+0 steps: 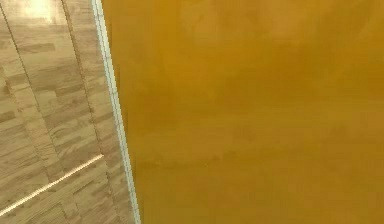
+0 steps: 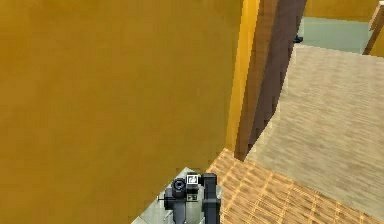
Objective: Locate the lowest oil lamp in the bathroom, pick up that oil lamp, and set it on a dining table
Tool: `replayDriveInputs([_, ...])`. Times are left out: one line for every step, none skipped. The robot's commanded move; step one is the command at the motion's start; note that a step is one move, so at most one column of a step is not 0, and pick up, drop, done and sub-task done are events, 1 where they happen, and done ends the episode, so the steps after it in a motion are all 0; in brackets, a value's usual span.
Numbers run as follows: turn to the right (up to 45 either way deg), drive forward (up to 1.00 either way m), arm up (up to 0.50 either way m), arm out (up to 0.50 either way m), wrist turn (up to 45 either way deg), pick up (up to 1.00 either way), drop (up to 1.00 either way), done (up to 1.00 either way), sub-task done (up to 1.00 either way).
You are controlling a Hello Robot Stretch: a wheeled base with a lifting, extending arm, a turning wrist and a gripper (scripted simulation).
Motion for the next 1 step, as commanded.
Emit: replayDriveInputs([0.0, 0.00, 0.00, 0.00, 45.0, 0.00, 0.00, 0.00, 0.00])
